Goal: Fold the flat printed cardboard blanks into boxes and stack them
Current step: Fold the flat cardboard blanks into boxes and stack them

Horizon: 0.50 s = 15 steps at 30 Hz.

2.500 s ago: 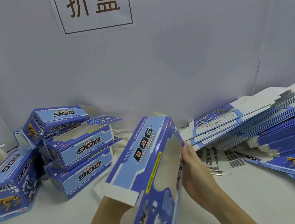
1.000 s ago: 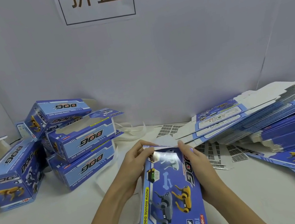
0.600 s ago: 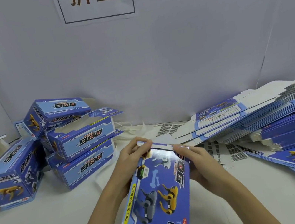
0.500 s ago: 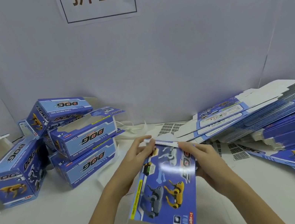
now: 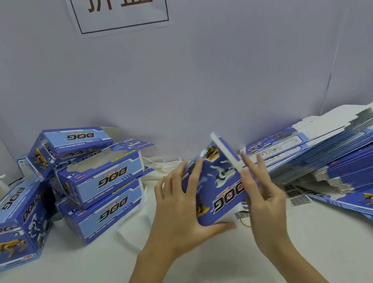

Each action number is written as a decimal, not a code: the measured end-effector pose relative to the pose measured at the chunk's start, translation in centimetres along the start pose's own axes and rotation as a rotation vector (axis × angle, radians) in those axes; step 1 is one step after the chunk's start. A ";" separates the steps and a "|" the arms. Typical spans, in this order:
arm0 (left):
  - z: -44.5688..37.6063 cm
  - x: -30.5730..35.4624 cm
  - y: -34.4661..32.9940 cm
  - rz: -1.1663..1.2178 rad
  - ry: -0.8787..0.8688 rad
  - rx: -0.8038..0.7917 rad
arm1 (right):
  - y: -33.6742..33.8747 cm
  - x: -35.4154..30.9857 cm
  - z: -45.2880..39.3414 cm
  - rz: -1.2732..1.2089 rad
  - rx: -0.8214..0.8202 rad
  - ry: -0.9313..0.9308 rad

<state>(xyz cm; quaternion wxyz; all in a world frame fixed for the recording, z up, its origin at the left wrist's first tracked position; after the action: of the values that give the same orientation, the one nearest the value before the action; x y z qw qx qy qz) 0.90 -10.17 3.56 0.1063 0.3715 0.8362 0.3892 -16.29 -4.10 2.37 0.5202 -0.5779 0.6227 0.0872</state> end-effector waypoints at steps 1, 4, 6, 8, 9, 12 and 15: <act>0.1 0.0 -0.2 0.008 0.016 0.019 | -0.4 0.4 0.3 0.007 -0.044 -0.022; 0.1 -1.2 -0.6 0.014 0.031 -0.005 | -1.1 0.7 0.6 0.050 -0.143 -0.069; 0.1 -2.4 -0.4 -0.026 -0.020 -0.031 | -1.1 0.6 0.1 0.061 -0.206 -0.154; 0.1 -3.2 -0.3 -0.064 -0.077 -0.045 | -1.0 0.3 -0.4 0.138 -0.297 -0.204; 0.2 -3.4 -0.3 -0.068 -0.102 -0.050 | -1.0 0.3 -0.6 0.152 -0.323 -0.222; 0.2 -3.2 -0.6 -0.043 -0.153 -0.075 | -1.3 0.3 -0.4 0.122 -0.345 -0.254; 0.4 -2.1 -0.8 -0.091 -0.158 -0.097 | -1.4 0.7 -0.2 0.171 -0.345 -0.232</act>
<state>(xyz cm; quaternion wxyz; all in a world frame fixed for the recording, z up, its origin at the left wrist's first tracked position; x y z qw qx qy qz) 2.10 -11.76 2.49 0.2074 0.3569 0.8214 0.3936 -15.18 -5.13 2.64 0.4725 -0.5896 0.5812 0.3022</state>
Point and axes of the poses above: each hand's wrist, its own z-axis away from the middle knuckle, its own y-axis out of the back of the hand, x = y × z, the point moved 5 cm from there along -z, towards the middle knuckle, and after that the axes turned 9 degrees about -z, right-handed, at the moved point
